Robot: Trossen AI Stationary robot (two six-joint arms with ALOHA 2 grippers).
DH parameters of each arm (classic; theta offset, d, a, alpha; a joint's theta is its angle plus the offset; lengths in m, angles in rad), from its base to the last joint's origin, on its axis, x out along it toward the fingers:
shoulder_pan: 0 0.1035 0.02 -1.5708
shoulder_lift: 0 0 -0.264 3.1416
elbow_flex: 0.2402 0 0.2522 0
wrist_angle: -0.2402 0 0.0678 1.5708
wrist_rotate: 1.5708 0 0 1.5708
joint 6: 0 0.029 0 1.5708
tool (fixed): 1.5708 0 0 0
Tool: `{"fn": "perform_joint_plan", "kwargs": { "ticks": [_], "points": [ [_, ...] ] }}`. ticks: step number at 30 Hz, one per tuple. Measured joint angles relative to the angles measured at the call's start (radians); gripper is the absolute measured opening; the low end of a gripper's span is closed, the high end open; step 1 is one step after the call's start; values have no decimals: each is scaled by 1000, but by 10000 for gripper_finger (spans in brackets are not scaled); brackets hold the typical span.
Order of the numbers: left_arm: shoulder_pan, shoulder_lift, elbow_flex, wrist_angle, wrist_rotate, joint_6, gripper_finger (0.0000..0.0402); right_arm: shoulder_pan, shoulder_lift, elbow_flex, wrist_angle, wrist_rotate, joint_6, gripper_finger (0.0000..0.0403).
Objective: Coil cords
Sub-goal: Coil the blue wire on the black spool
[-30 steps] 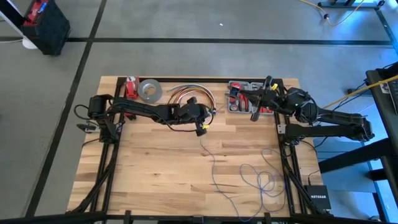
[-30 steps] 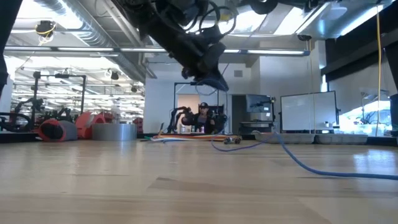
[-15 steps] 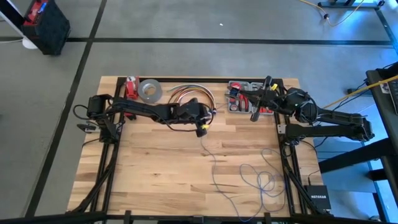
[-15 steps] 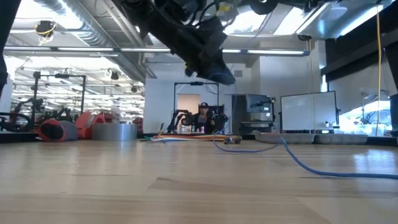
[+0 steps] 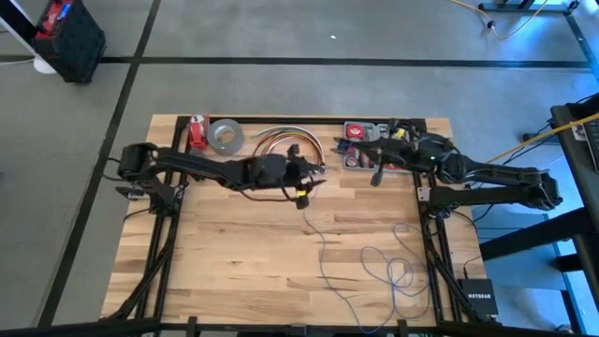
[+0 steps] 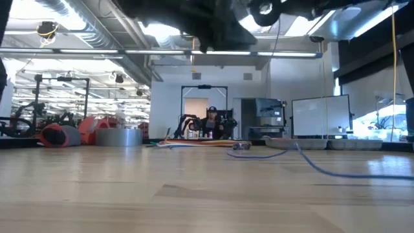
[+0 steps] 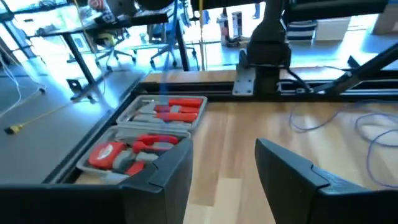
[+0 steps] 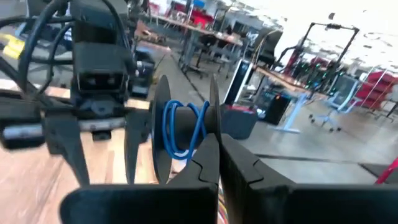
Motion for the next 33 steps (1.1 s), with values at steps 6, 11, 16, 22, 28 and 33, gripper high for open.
{"fn": "perform_joint_plan", "kwargs": {
  "ticks": [6,11,16,22,28,33],
  "points": [
    [50,114,0,136,-8,25,169,0,108,0,93,-44,2,3],
    [78,160,0,206,0,10,169,0,156,0,145,-53,2,3],
    [79,188,0,252,82,29,169,0,173,0,163,-60,2,3],
    [91,188,0,217,83,26,153,0,172,0,170,-61,2,3],
    [102,218,0,228,82,24,119,0,172,0,206,-80,2,3],
    [108,251,0,265,83,12,100,0,172,0,249,-91,5,3]
  ]
}}
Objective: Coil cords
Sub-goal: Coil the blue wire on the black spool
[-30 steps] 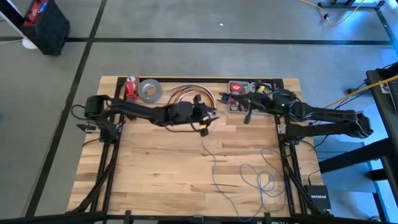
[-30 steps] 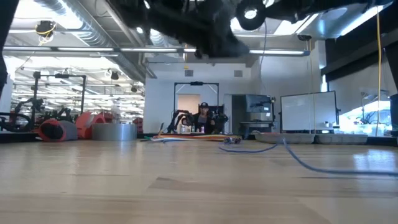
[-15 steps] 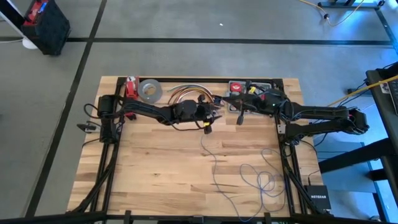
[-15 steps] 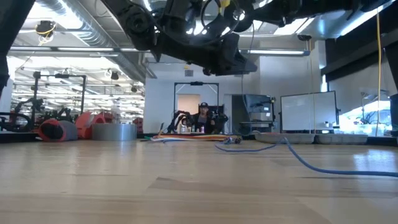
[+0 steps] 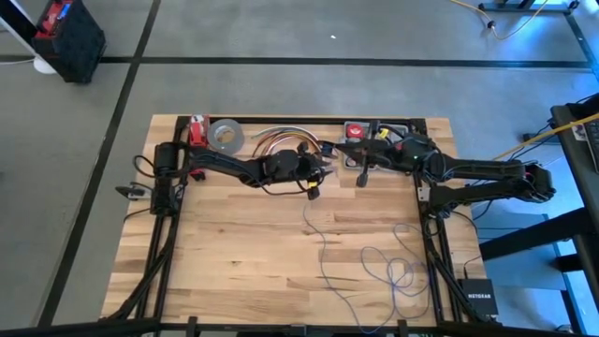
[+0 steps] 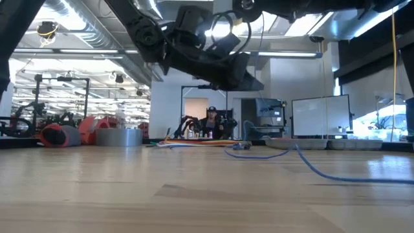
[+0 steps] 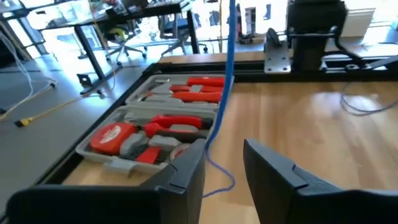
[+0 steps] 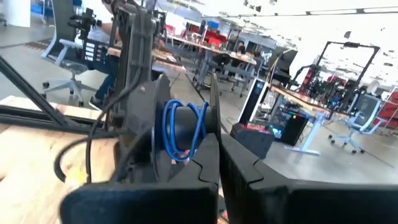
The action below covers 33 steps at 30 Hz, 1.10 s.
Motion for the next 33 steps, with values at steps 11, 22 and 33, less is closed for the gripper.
{"fn": "perform_joint_plan", "kwargs": {
  "ticks": [11,22,33],
  "points": [
    [3,6,0,15,-2,20,7,0,0,0,13,-5,0,3],
    [9,-34,0,-122,-90,51,2,-1,-24,0,-24,8,-1,3],
    [39,-104,0,-310,-103,-6,2,-1,-49,1,-134,103,-38,3]
  ]
}}
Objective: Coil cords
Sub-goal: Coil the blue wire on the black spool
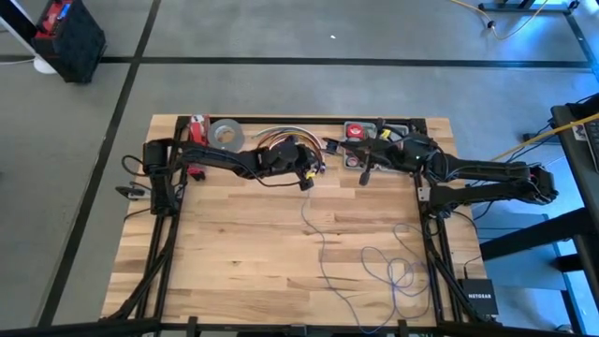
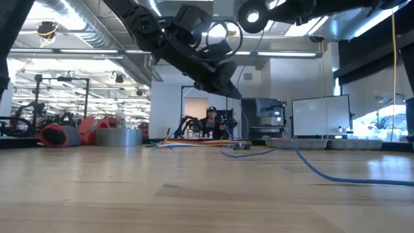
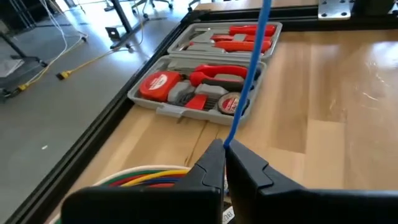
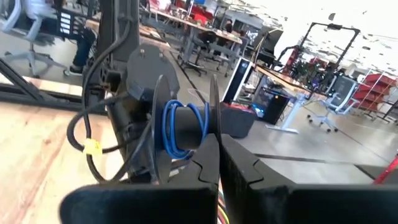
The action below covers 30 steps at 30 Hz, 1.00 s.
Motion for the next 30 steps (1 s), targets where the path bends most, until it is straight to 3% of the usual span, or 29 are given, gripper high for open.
{"fn": "perform_joint_plan", "kwargs": {
  "ticks": [11,30],
  "points": [
    [0,-1,0,-34,17,-6,1,0,0,0,-89,26,-11,3],
    [-1,-1,0,-35,18,-12,3,0,0,0,-92,45,-12,3]
  ]
}}
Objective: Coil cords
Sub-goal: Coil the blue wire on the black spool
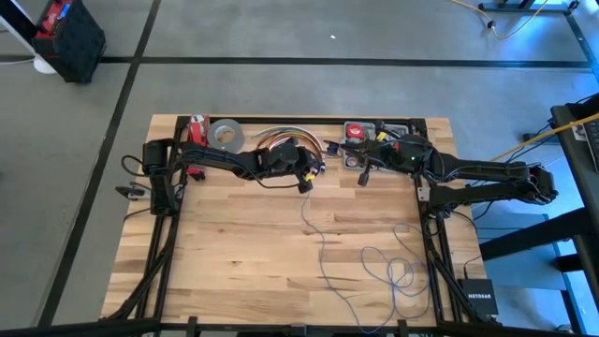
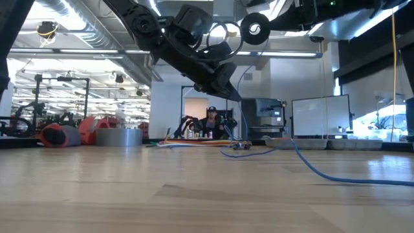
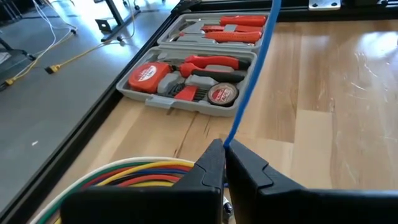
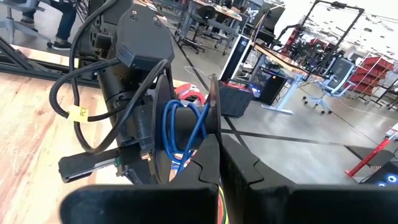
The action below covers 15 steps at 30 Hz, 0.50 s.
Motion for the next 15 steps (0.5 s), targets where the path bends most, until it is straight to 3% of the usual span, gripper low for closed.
{"fn": "perform_joint_plan", "kwargs": {
  "ticks": [11,15],
  "points": [
    [73,0,34,105,2,112,3,0,0,0,15,16,-3,3],
    [125,0,66,110,-1,48,3,0,0,0,14,34,-3,3]
  ]
}}
